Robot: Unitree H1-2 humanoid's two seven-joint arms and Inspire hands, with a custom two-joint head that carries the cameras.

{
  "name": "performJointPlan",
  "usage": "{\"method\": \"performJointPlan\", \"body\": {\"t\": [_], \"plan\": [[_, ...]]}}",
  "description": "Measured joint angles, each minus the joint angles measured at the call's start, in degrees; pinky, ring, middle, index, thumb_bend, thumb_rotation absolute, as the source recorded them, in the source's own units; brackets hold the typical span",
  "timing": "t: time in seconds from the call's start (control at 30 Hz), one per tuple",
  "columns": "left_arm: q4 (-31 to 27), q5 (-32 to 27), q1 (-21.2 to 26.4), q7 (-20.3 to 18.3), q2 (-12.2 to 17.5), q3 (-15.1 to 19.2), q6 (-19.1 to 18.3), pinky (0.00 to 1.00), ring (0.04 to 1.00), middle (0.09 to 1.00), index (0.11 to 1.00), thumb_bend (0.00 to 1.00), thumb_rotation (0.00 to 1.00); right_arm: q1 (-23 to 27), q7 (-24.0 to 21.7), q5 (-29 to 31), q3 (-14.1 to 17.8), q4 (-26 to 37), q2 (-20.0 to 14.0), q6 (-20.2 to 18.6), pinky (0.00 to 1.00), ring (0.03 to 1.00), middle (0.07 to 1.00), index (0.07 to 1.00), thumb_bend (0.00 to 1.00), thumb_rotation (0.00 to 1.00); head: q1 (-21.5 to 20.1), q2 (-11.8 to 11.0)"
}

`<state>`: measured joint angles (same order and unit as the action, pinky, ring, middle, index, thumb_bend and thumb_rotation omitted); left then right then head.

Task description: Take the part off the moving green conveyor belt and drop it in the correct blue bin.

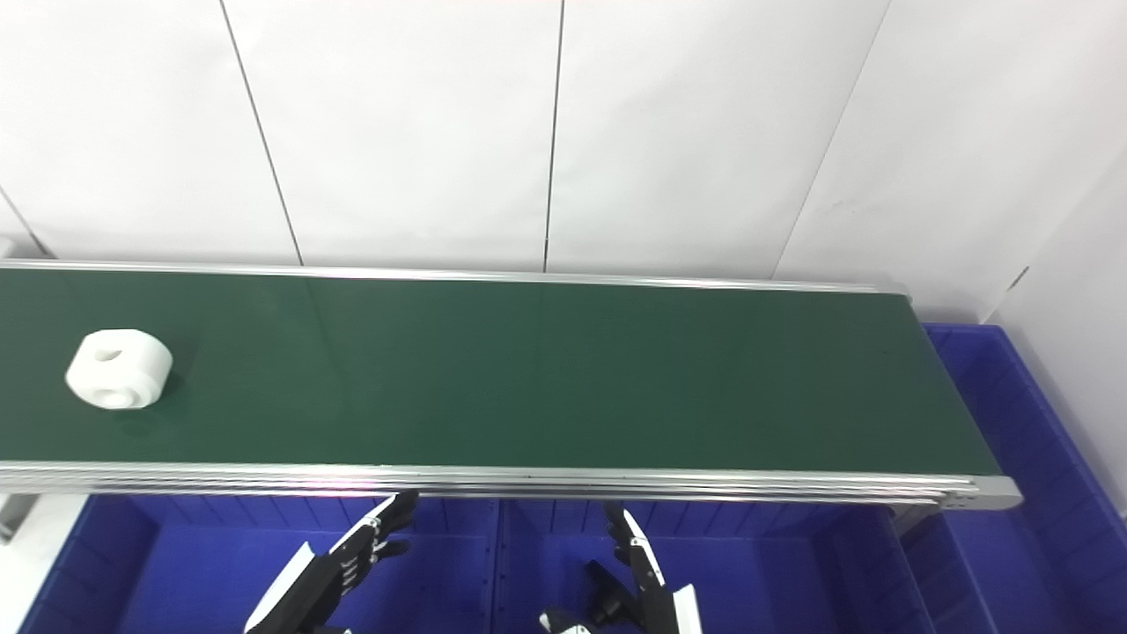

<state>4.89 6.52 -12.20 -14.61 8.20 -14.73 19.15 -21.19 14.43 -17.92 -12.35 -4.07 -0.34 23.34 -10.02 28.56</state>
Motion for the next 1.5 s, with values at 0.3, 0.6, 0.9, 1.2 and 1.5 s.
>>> {"method": "performJointPlan", "body": {"t": [0.3,0.6,0.9,1.2,1.5], "plan": [[0.0,0.0,0.0,0.4,-0.6,0.3,0.6,0.89,0.959,0.975,0.956,0.89,0.45,-0.1,-0.5,0.0,0.1,0.1,0.0,0.0,0.91,0.929,0.933,0.924,0.88,0.52,0.5,1.7],[-1.3,1.3,-0.5,3.3,-3.0,1.5,0.2,0.88,0.95,0.979,0.972,0.82,0.53,-0.6,-3.2,1.2,0.6,2.8,-0.6,-0.1,0.95,0.95,0.959,0.946,0.87,0.51,3.7,5.8],[-4.7,2.7,-1.5,3.6,-3.7,1.5,-3.5,0.91,0.977,1.0,0.992,0.72,0.57,-1.4,-5.2,1.2,1.9,4.8,-1.0,-0.7,0.93,0.934,0.943,0.944,0.87,0.55,5.2,9.0],[-5.6,2.8,-2.0,4.1,-5.5,0.6,-4.6,0.89,0.97,1.0,0.985,0.72,0.53,-1.4,-6.8,2.2,3.1,5.3,-1.7,-1.4,0.92,0.94,0.948,0.947,0.86,0.57,12.1,7.9],[-3.8,6.3,-2.0,5.5,-6.3,-0.9,-4.4,0.86,0.95,0.988,0.97,0.73,0.49,-1.3,-7.3,3.9,4.6,3.6,-4.1,-0.7,0.92,0.932,0.95,0.955,0.83,0.57,18.4,3.5]]}}
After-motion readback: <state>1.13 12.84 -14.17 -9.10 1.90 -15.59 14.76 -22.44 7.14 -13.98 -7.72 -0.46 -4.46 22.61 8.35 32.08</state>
